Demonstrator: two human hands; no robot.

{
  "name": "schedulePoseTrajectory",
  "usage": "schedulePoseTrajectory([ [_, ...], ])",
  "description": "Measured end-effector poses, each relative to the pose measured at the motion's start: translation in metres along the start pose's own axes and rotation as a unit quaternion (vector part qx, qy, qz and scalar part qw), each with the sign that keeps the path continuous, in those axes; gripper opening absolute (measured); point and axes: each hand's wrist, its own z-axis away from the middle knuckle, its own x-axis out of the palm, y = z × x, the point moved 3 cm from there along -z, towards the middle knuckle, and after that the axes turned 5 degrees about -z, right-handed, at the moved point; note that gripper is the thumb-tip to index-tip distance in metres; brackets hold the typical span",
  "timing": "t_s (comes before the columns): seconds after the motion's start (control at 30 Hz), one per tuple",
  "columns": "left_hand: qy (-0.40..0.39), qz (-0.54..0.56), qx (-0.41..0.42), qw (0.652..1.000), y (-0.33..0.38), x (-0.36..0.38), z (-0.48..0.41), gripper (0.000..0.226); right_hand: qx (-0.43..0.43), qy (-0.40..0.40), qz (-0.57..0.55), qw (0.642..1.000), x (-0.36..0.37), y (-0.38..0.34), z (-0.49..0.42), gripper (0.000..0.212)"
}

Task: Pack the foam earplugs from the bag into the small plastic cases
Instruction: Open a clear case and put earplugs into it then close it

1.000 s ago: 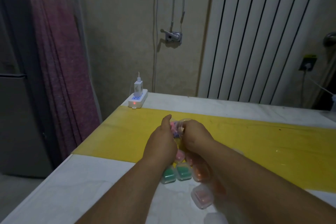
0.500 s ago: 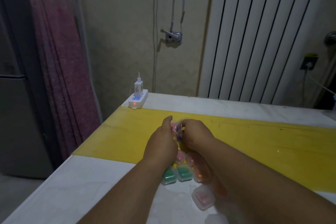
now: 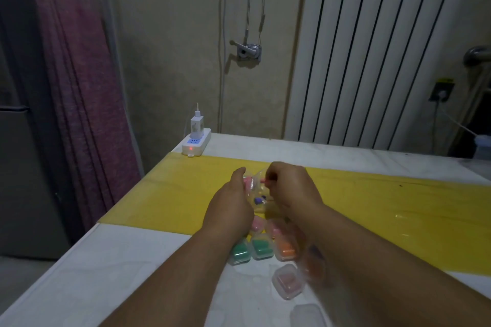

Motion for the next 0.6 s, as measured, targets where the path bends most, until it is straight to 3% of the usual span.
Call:
schedulePoseTrajectory([
  [0.13, 0.011, 0.032, -0.003, 0.999, 0.0, -0.003, 0.001, 0.066, 0.074, 0.084, -0.206, 0.972, -0.022, 0.009, 0.013, 0.007],
  [0.37, 0.151, 0.121, 0.124, 0.973, 0.026, -0.028, 0.016, 0.036, 0.137, 0.051, -0.451, 0.88, -0.053, 0.023, 0.053, 0.012],
  [0.5, 0.052, 0.215, 0.146, 0.964, 0.047, -0.024, 0.031, 0.012, 0.117, 0.024, -0.501, 0.857, -0.076, 0.028, 0.08, 0.003],
  [0.6, -0.056, 0.282, 0.134, 0.948, 0.063, -0.013, 0.045, 0.014, 0.11, 0.026, -0.536, 0.837, -0.083, 0.035, 0.093, 0.008],
])
